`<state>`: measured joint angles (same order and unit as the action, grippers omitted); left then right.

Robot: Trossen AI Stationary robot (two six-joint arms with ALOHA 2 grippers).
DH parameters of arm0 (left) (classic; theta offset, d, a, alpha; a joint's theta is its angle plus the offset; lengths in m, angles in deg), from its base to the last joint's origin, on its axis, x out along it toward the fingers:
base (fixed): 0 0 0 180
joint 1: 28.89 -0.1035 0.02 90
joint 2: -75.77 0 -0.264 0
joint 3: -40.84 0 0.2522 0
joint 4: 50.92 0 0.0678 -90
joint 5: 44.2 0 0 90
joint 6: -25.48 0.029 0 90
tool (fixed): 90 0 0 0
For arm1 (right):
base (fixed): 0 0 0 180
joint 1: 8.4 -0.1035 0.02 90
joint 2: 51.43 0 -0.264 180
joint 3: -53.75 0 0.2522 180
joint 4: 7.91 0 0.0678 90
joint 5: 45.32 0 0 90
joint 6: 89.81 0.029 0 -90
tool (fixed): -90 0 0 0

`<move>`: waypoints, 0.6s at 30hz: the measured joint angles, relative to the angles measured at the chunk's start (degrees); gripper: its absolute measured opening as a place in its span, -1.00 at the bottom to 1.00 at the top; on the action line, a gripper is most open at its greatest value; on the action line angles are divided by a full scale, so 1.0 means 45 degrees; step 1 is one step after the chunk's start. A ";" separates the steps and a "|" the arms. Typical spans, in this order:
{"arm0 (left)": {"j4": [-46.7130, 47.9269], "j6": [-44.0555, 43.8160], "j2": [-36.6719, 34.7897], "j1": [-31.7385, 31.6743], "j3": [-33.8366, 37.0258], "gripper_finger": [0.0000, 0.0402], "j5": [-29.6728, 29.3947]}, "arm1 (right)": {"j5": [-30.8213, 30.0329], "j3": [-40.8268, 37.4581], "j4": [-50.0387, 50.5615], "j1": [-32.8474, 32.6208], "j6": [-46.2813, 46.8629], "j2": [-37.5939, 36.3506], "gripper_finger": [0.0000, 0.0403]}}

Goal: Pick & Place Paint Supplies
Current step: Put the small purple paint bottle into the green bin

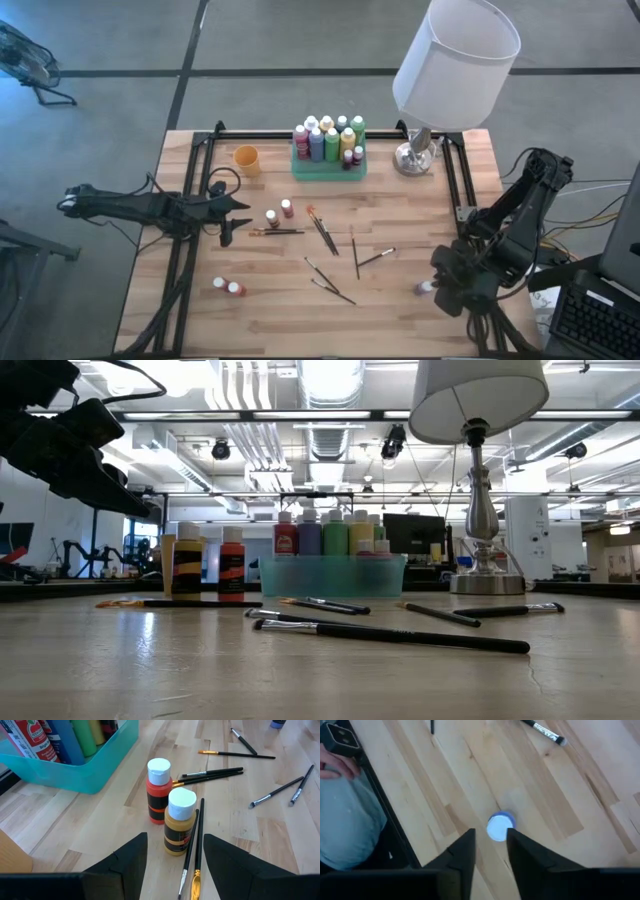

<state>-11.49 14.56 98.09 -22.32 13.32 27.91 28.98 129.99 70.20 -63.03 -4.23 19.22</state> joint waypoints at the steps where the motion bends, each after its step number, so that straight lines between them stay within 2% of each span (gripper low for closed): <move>1: 0.0003 0.0000 0.0000 -0.0003 0.0000 -0.01 -0.0001 | 0.0069 0.0000 0.0004 0.0063 0.0000 0.0000 -0.47; 9: 0.0027 -0.0001 0.0000 -0.0003 -0.0003 -0.01 -0.0005 | 0.0275 0.0000 -0.0012 0.0116 -0.0073 0.0263 -0.05; 18: 0.0044 -0.0002 0.0000 -0.0002 -0.0001 -0.01 0.0000 | 0.0558 0.0000 -0.0039 0.0116 -0.0370 0.1558 0.08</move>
<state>-11.29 14.55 98.09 -22.33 13.31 27.91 31.49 129.99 70.03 -62.51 -5.90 26.23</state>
